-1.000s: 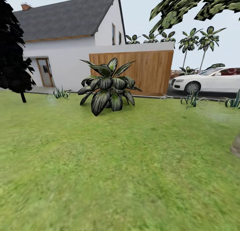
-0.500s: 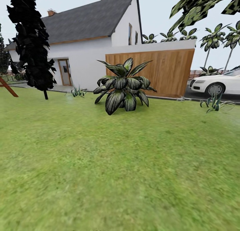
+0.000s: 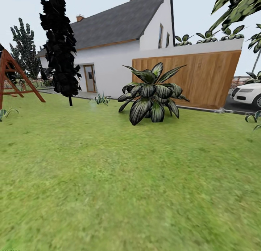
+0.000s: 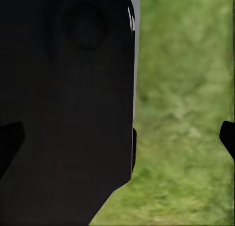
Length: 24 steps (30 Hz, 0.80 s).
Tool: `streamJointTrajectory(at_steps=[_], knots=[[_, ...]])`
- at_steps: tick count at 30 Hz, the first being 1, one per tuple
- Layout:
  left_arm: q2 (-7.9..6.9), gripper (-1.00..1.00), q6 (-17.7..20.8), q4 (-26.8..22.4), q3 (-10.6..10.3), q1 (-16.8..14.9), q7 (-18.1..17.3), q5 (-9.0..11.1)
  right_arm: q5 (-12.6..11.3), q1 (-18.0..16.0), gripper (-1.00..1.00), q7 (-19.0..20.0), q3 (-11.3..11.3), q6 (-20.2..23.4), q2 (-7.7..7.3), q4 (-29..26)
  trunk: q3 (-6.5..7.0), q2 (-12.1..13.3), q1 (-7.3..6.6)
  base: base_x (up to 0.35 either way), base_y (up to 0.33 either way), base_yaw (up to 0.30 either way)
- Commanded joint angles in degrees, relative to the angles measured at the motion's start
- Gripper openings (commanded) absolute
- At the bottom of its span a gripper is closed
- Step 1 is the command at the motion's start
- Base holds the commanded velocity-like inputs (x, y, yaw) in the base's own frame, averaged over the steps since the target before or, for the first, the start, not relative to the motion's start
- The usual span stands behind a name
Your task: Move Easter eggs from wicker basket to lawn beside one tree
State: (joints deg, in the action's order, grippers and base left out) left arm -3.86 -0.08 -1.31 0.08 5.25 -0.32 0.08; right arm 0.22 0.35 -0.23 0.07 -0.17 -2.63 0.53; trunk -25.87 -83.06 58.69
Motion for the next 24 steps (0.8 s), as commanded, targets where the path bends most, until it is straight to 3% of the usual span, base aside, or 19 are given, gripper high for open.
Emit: streamJointTrajectory(at_steps=[1,24], knots=[[-0.01,1.0,-0.01,-0.1,0.0,0.03,-0.03,0.01,0.03,0.0,1.0,-0.03,0.01,-0.01,0.0,0.0,-0.03,-0.01,0.03,0.314,-0.07,0.291],[0.08,1.0,0.08,-0.04,0.0,0.03,-0.03,-0.15,0.13,0.0,1.0,-0.03,0.19,0.01,-0.09,0.0,-0.03,-0.01,0.03,0.316,-0.017,0.278]])
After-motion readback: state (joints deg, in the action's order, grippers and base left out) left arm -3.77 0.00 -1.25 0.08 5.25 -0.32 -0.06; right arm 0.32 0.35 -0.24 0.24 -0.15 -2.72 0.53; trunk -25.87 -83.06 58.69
